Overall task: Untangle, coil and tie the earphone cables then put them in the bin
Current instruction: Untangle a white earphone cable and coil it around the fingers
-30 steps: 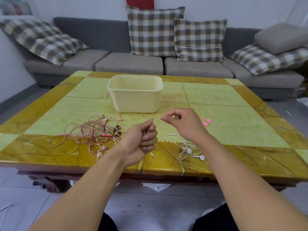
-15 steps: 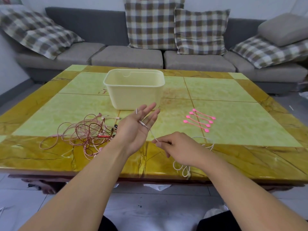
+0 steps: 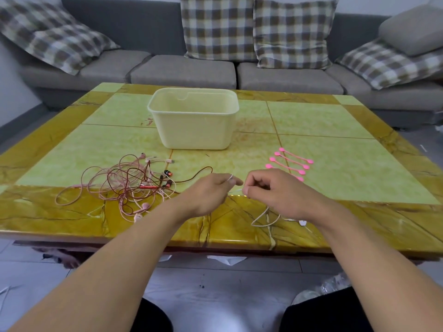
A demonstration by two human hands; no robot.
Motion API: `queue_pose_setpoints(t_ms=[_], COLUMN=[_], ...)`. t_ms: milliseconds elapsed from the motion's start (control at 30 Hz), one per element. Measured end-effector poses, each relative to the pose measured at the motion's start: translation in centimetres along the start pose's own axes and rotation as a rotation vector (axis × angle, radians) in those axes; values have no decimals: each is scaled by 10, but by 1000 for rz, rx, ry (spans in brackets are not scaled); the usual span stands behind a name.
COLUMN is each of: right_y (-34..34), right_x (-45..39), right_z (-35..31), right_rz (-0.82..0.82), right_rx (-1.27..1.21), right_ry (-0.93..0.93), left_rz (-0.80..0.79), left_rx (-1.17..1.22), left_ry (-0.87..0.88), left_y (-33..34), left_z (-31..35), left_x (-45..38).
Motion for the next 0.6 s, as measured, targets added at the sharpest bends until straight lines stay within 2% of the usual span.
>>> queue_pose_setpoints(t_ms=[100,200,300,433,533,600], right_y=[-11,-12,-10,-12,-12,-10], right_x=[-1,-6,-9,-11,-12,-13], right_z=[7,14,17,19,19,17], right_rz=[69,207,305,433,497,475], right_rx=[-84,-94,-84,-113,-142,-150], right_ry=[-3,-30,-48,-44,-48,-59], left_rz=[-17,-126,-246,-283,-365,-387], left_rx=[79,188,360,592,628,618], left_ry=[4,5,-43,-78,-94,-126], left_y=[-7,-4,-1,-2,1,4], left_z=[8,10,8,6,7,9], left_x=[6,12,15,15,16,18])
Point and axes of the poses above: each hand's wrist, its own x-axis away from the middle knuckle, its own y-axis out of the palm, z = x × y, the point moved 1 cm from there along -x, towards the middle knuckle, and after that the axes turned 3 degrees about -z, right-handed, at the moved point
